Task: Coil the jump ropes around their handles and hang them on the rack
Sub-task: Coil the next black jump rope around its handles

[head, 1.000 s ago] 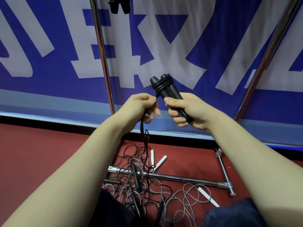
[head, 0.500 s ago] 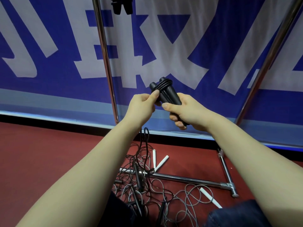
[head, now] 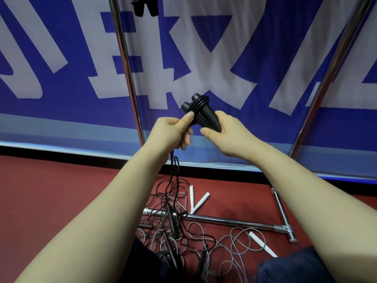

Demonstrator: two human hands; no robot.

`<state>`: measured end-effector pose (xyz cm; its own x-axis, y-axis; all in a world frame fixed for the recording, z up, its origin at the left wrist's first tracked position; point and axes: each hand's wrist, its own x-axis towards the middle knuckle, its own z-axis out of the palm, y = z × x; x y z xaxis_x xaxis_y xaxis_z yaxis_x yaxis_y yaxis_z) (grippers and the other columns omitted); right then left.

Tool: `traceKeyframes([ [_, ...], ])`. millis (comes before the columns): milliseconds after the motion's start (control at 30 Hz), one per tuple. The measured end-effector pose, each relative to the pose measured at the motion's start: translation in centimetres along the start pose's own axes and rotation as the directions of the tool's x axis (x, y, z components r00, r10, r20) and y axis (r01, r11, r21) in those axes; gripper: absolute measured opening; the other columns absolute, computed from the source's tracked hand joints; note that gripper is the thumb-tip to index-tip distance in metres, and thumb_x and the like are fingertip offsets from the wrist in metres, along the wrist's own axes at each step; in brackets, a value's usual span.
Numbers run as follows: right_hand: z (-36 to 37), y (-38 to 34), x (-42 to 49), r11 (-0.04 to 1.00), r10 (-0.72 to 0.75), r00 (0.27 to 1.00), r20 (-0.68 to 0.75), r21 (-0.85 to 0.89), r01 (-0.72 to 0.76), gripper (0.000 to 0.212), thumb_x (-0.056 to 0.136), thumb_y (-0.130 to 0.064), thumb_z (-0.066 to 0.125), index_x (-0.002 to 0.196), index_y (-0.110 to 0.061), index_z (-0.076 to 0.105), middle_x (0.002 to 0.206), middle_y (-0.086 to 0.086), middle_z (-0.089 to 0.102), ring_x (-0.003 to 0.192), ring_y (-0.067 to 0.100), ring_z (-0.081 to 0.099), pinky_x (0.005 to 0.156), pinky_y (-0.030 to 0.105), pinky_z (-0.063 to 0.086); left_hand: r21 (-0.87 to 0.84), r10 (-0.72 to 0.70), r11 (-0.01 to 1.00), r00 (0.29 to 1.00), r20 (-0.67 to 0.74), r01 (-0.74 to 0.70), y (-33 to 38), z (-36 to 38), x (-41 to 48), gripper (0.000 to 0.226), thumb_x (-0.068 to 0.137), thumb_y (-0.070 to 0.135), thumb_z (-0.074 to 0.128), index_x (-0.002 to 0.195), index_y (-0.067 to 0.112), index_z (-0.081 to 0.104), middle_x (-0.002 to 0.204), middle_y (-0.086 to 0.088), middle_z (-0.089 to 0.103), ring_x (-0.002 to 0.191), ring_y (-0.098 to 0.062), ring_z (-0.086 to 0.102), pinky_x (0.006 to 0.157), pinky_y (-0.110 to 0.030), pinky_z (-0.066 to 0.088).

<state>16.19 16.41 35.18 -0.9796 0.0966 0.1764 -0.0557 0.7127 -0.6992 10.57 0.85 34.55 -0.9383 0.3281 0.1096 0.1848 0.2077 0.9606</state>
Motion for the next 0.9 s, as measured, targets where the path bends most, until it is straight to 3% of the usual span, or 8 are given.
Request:
traceKeyframes([
  [100, 0.7, 0.1, -0.1, 0.974, -0.016, 0.998, -0.066, -0.226, 0.001, 0.023, 0.099, -0.030, 0.051, 0.115, -0.014, 0.044, 0.083, 0.000, 0.049, 0.078, 0.025, 0.053, 0.061, 0.033, 0.038, -0.069, -0.024, 0.997, 0.998, 0.054, 0.027, 0.0, 0.4, -0.2, 0.041, 0.102, 0.034, 0.051, 0.082, 0.001, 0.066, 0.046, 0.005, 0.047, 0.037, -0.008, 0.033, 0.041, -0.014, 0.032],
  [233, 1.6, -0.1, -0.1, 0.899, -0.062, 0.988, -0.141, -0.438, -0.006, 0.017, 0.102, -0.023, 0.046, 0.110, -0.011, 0.039, 0.077, 0.002, 0.044, 0.073, 0.030, 0.046, 0.061, 0.035, 0.034, -0.135, -0.050, 0.989, 0.997, 0.061, 0.057, 0.5, 0.7, -0.3, 0.044, 0.099, 0.033, 0.057, 0.101, -0.010, 0.066, 0.054, 0.005, 0.048, 0.042, -0.008, 0.029, 0.042, -0.016, 0.027],
  [367, 2.9, -0.7, -0.3, 0.745, -0.094, 0.983, -0.158, -0.666, -0.036, 0.014, 0.099, -0.011, 0.045, 0.110, -0.010, 0.038, 0.070, -0.003, 0.038, 0.064, 0.028, 0.043, 0.046, 0.032, 0.017, -0.197, -0.150, 0.969, 0.989, 0.018, 0.150, 1.1, 0.7, -0.6, 0.059, 0.085, 0.063, 0.060, 0.093, 0.006, 0.066, 0.055, 0.004, 0.049, 0.044, -0.009, 0.029, 0.041, -0.017, 0.025],
  [533, 4.0, -1.4, -0.8, 0.662, -0.156, 0.975, -0.158, -0.749, -0.016, 0.025, 0.101, -0.019, 0.045, 0.121, -0.009, 0.036, 0.096, 0.003, 0.055, 0.073, 0.026, 0.058, 0.046, 0.030, 0.021, -0.147, -0.074, 0.987, 0.996, -0.043, 0.067, 0.5, 0.7, -0.6, 0.049, 0.089, 0.054, 0.062, 0.075, 0.007, 0.062, 0.051, 0.010, 0.047, 0.040, -0.006, 0.031, 0.043, -0.013, 0.030],
  [600, 3.5, -1.2, -0.8, 0.842, -0.123, 0.979, -0.164, -0.539, 0.015, 0.027, 0.100, -0.034, 0.048, 0.115, -0.013, 0.041, 0.091, -0.002, 0.055, 0.072, 0.024, 0.055, 0.054, 0.033, 0.033, -0.149, -0.002, 0.989, 1.000, -0.019, -0.001, 0.4, 0.2, -0.4, 0.046, 0.091, 0.052, 0.059, 0.081, 0.007, 0.061, 0.052, 0.012, 0.044, 0.045, -0.005, 0.034, 0.050, -0.014, 0.034],
  [667, 2.3, -1.1, -0.9, 0.997, -0.016, 0.996, -0.089, -0.079, 0.009, 0.032, 0.092, -0.042, 0.061, 0.104, -0.014, 0.050, 0.083, -0.003, 0.059, 0.070, 0.017, 0.057, 0.059, 0.032, 0.044, -0.176, 0.066, 0.983, 0.996, 0.052, -0.056, 0.3, -0.4, -0.6, 0.045, 0.093, 0.051, 0.055, 0.080, 0.008, 0.060, 0.051, 0.013, 0.038, 0.046, -0.006, 0.031, 0.050, -0.016, 0.030],
  [767, 0.5, -1.1, -0.9, 0.884, 0.028, 0.989, 0.143, 0.458, -0.091, 0.031, 0.091, -0.037, 0.065, 0.102, -0.009, 0.057, 0.080, 0.007, 0.070, 0.067, 0.017, 0.065, 0.063, 0.035, 0.054, -0.251, 0.142, 0.963, 0.976, 0.162, -0.099, 0.4, -0.6, -1.1, 0.037, 0.085, 0.050, 0.053, 0.064, 0.022, 0.063, 0.051, 0.014, 0.034, 0.047, -0.005, 0.026, 0.048, -0.016, 0.026],
  [900, -0.7, -1.1, -1.3, 0.767, -0.068, 0.933, 0.353, 0.617, -0.177, 0.038, 0.089, -0.038, 0.056, 0.098, -0.002, 0.056, 0.060, 0.010, 0.059, 0.042, 0.020, 0.051, 0.043, 0.025, 0.043, -0.268, 0.189, 0.955, 0.955, 0.227, -0.125, 0.5, -0.6, -1.3, 0.041, 0.083, 0.052, 0.049, 0.069, 0.014, 0.047, 0.052, 0.010, 0.045, 0.054, -0.011, 0.029, 0.053, -0.021, 0.024],
])
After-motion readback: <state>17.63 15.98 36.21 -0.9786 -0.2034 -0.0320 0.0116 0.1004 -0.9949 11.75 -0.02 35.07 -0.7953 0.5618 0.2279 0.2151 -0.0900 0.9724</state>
